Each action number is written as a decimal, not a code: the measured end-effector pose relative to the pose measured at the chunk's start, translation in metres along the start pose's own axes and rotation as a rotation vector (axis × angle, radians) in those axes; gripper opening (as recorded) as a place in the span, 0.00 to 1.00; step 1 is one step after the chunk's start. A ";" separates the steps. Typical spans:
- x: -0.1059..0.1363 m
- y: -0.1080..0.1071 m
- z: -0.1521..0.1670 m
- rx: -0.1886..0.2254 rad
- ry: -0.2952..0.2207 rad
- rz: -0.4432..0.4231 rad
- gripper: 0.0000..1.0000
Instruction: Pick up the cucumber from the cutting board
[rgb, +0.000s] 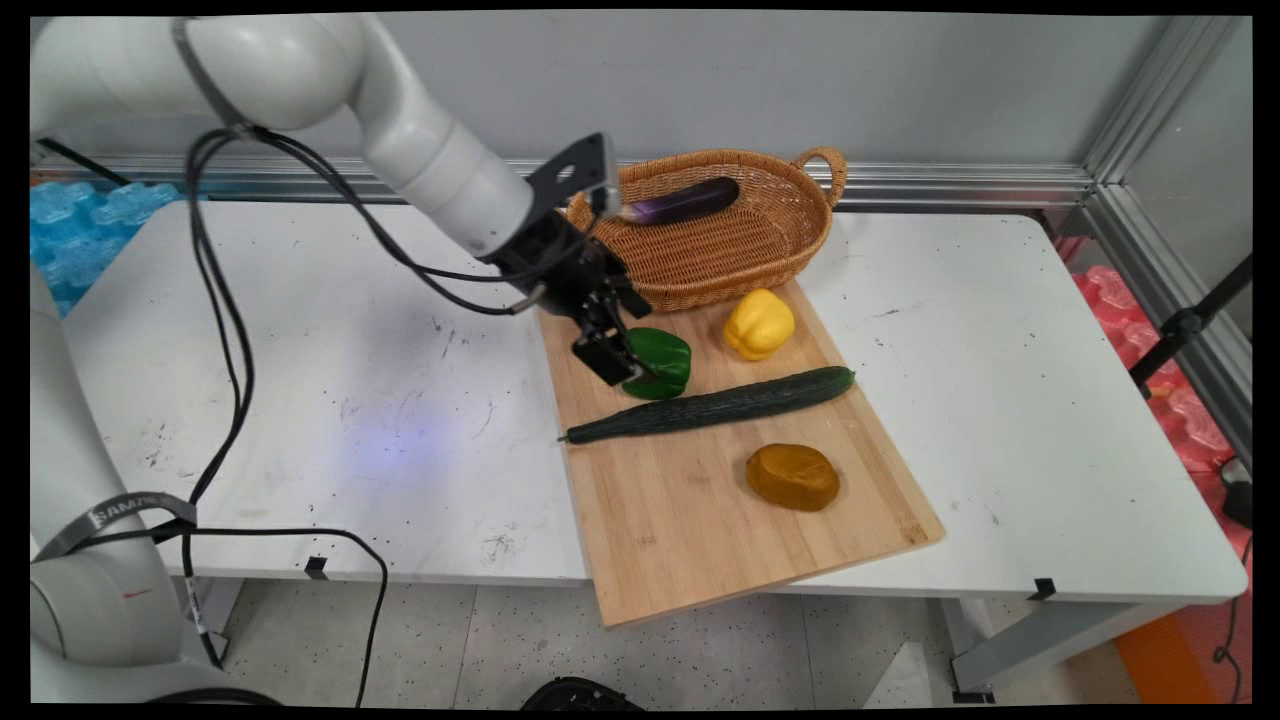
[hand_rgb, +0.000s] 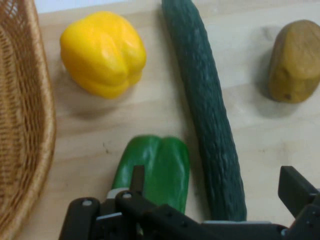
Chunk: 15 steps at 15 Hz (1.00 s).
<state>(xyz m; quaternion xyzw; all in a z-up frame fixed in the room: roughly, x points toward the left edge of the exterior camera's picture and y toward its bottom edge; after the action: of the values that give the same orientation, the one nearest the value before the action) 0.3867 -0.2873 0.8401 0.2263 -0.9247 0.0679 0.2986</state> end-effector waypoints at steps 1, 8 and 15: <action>0.004 0.000 0.007 -0.001 0.000 0.002 1.00; 0.024 0.005 0.052 -0.020 -0.019 0.000 1.00; 0.038 0.007 0.092 -0.021 -0.049 0.000 1.00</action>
<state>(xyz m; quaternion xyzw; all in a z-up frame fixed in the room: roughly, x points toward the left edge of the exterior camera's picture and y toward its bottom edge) 0.3083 -0.3197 0.7877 0.2248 -0.9324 0.0524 0.2781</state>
